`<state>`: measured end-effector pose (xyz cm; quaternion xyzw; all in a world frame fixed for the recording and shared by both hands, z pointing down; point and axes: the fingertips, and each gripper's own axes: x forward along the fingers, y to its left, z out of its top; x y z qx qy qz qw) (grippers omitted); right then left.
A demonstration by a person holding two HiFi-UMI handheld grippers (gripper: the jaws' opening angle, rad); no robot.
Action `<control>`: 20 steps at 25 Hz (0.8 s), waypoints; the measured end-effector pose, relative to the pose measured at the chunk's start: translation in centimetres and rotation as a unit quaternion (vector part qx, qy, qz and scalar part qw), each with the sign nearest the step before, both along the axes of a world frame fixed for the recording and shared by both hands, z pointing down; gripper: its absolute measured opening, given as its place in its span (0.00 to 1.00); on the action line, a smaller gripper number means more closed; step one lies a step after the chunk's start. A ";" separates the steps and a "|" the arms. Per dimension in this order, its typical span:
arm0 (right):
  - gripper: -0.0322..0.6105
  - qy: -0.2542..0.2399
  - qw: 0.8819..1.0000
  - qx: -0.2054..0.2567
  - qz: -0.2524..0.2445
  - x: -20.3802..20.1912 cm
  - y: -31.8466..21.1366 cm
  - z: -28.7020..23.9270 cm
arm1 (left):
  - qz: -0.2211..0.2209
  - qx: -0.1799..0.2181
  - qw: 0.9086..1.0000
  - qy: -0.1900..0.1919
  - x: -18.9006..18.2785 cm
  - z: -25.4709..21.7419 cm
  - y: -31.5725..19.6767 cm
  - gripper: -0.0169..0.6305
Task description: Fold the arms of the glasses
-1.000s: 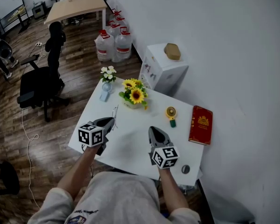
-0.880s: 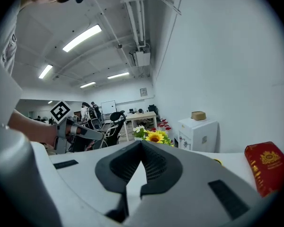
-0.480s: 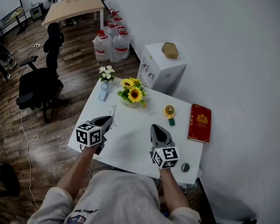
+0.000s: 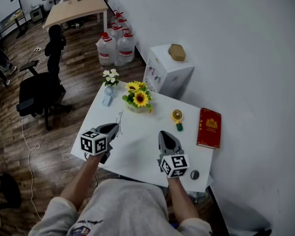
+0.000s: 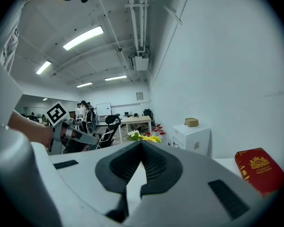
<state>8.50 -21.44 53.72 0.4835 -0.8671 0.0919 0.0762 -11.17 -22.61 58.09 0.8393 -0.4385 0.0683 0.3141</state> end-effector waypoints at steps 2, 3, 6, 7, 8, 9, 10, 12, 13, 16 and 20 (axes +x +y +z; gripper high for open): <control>0.04 0.000 1.000 -0.001 0.001 0.1 0.2 0.0 | 0.002 0.000 1.000 0.000 0.2 0.0 0.1 0.05; 0.04 0.000 1.000 -0.001 0.002 0.2 0.2 0.0 | 0.003 -0.001 1.000 0.000 0.3 0.0 0.2 0.05; 0.04 0.000 1.000 -0.003 0.005 0.4 0.6 0.2 | 0.005 -0.002 1.000 0.000 0.5 0.1 0.4 0.05; 0.03 0.000 1.000 -0.005 0.005 0.5 0.6 0.3 | 0.006 -0.002 1.000 0.000 0.5 0.1 0.5 0.05; 0.03 0.001 1.000 -0.007 0.006 0.5 0.7 0.4 | 0.006 -0.003 1.000 0.000 0.6 0.2 0.5 0.05; 0.04 0.001 1.000 -0.009 0.007 0.6 0.7 0.5 | 0.007 -0.004 1.000 0.001 0.7 0.2 0.6 0.05; 0.03 0.002 1.000 -0.012 0.008 0.7 0.8 0.7 | 0.008 -0.005 1.000 0.001 0.8 0.3 0.7 0.05; 0.04 0.002 1.000 -0.017 0.010 0.7 0.8 1.0 | 0.008 -0.007 1.000 0.002 0.9 0.5 0.7 0.05; 0.04 0.002 1.000 -0.018 0.011 0.7 0.8 1.1 | 0.009 -0.008 1.000 0.002 0.9 0.5 0.7 0.05; 0.04 0.001 1.000 -0.019 0.012 0.7 0.8 1.3 | 0.010 -0.009 1.000 0.002 1.0 0.6 0.7 0.05; 0.04 -0.002 1.000 -0.022 0.012 0.6 0.8 1.5 | 0.011 -0.008 1.000 0.002 1.1 0.7 0.6 0.05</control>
